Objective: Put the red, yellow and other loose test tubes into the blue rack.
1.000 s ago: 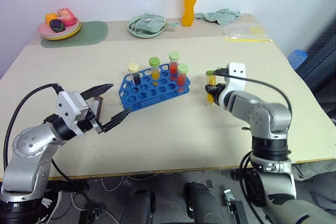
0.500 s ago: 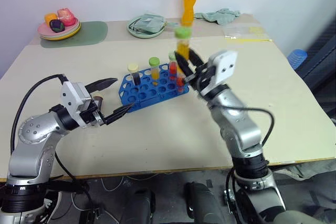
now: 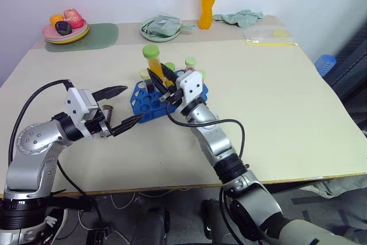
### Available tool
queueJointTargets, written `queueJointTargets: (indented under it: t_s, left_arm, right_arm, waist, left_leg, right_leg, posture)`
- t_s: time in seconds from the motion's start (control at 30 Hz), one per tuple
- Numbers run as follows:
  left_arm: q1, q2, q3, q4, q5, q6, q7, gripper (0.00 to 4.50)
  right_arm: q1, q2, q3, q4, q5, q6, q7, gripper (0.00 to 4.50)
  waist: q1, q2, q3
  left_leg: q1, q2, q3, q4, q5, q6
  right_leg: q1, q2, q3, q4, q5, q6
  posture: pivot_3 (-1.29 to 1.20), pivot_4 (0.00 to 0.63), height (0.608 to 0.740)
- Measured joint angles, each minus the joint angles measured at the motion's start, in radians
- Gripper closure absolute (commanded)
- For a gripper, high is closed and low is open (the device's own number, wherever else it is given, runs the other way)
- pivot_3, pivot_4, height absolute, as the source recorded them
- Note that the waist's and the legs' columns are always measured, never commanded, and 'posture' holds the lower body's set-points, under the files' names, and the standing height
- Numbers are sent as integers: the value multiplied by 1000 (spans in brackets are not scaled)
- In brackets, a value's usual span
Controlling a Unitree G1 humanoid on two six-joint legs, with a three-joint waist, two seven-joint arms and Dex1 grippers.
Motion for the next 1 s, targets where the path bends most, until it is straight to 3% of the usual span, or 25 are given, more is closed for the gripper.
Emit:
queueJointTargets:
  t_s: [0.3,1.0]
  left_arm:
    - [30,6,3,-28,0,14,6,0]
    - [20,6,2,-29,0,14,7,0]
  right_arm:
    - [-8,-8,-70,199,-35,-107,-40,3724]
    - [-1,3,-145,222,-14,-106,-27,3724]
  waist:
    - [-2,0,0]
    - [-1,0,0]
  left_leg:
    - [0,0,0,0,0,-1]
    - [0,0,0,0,0,-1]
  right_leg:
    - [0,0,0,1,0,0]
    - [0,0,0,1,0,0]
  posture:
    - [0,150,740]
    - [0,150,740]
